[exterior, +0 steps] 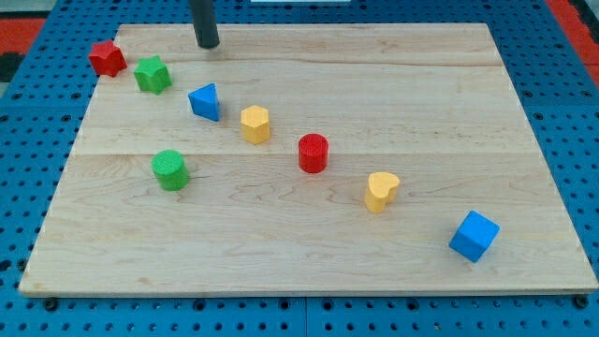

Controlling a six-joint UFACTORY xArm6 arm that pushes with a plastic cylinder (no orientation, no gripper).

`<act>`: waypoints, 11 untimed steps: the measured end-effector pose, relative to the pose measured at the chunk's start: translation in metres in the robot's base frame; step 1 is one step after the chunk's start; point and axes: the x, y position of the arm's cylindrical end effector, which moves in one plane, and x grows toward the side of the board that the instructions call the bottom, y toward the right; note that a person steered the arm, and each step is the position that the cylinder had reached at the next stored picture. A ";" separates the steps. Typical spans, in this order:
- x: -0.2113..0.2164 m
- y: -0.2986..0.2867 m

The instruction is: Slide the red star a bit up

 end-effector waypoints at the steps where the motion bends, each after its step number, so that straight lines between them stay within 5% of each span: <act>1: -0.015 -0.028; 3: -0.008 -0.162; 6: 0.066 -0.163; 11: 0.127 -0.148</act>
